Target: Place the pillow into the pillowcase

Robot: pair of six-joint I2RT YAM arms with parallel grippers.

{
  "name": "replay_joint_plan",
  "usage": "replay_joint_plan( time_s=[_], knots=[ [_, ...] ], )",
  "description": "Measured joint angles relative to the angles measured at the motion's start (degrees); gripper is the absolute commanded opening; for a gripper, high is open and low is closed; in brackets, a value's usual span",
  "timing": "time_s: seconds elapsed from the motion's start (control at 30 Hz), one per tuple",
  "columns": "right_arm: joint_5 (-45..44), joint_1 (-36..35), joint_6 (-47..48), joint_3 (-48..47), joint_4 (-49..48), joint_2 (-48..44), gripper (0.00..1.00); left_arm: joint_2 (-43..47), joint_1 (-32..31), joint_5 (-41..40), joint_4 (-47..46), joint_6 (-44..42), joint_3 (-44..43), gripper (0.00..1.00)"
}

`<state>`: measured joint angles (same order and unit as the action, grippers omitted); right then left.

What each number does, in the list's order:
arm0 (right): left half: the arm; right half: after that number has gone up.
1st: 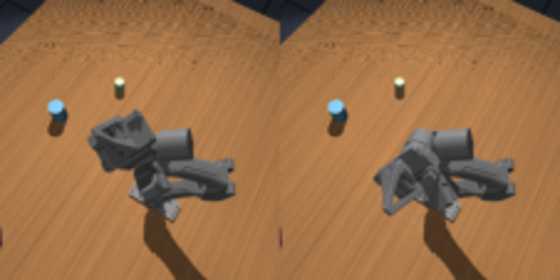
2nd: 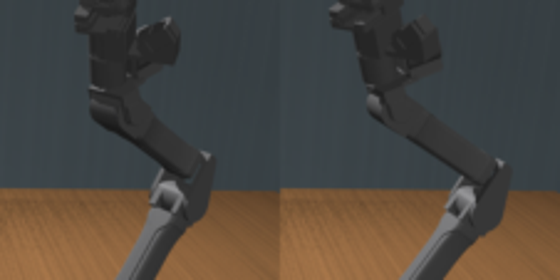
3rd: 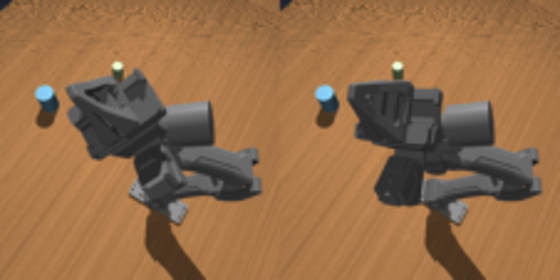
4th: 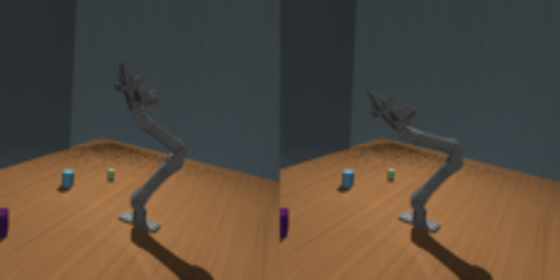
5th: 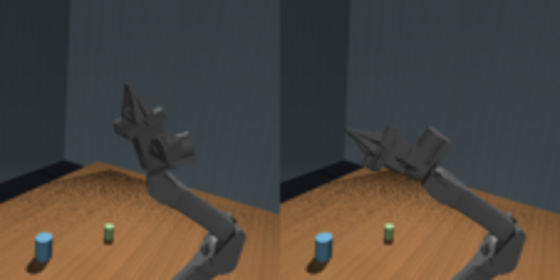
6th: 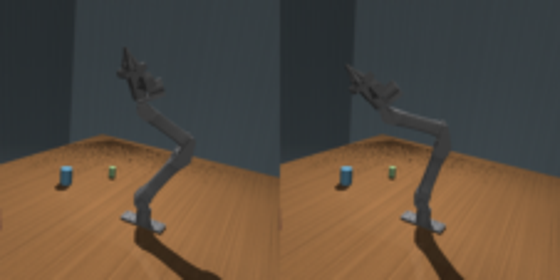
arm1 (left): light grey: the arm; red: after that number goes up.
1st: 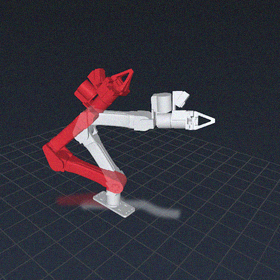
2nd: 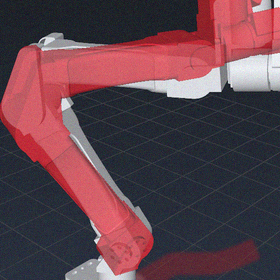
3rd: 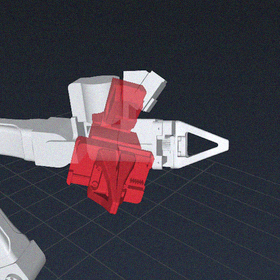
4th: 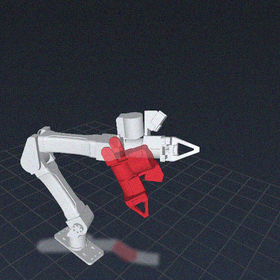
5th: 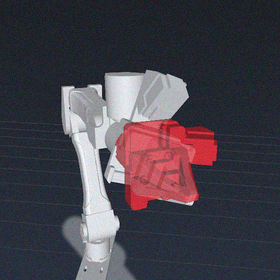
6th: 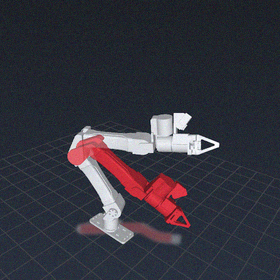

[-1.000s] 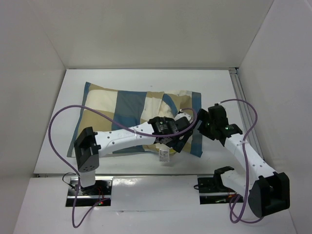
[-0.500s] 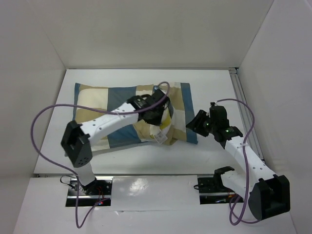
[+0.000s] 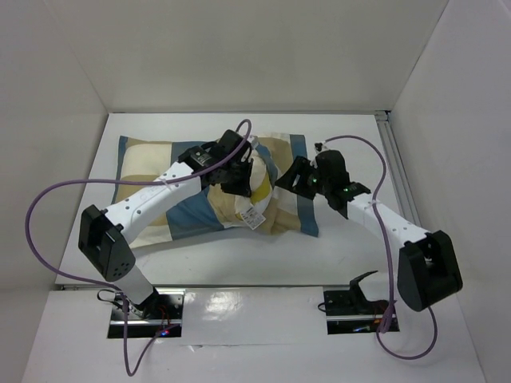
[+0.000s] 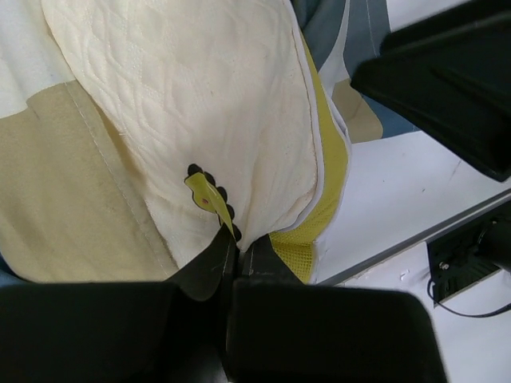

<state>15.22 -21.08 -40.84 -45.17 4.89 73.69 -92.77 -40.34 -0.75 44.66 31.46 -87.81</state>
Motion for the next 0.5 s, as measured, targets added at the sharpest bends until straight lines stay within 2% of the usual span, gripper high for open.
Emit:
replay_joint_plan(
  time_s=[0.2,0.3,0.33,0.4,0.43,0.47,0.5],
  knots=[
    [-1.51,-1.81,0.09,-5.18,-4.63,7.65,0.69,0.0,0.52,1.29,-0.13,0.0,0.07,0.0],
    [-1.75,-2.6,-0.04,-5.64,-5.79,11.69,0.61,-0.02,0.52,1.53,-0.15,-0.02,0.07,0.0],
    [-1.99,-3.1,-0.31,-6.01,-5.81,13.2,0.49,-0.02,0.59,1.6,-0.13,-0.02,0.07,0.0],
    [-2.32,-4.02,-0.57,-6.71,-6.01,15.32,0.38,-0.09,0.79,1.7,0.11,-0.04,0.07,0.0],
    [-2.58,-4.61,-0.92,-6.78,-6.32,15.87,0.28,-0.09,0.92,1.7,0.24,-0.07,0.09,0.0],
    [-2.6,-5.22,-1.11,-6.78,-6.51,16.06,0.0,-0.09,1.11,1.75,0.22,-0.04,0.09,0.0],
    [-2.73,-5.75,-1.09,-6.78,-6.88,16.06,0.0,-0.09,1.33,1.95,0.15,-0.02,0.09,0.0]
  ],
)
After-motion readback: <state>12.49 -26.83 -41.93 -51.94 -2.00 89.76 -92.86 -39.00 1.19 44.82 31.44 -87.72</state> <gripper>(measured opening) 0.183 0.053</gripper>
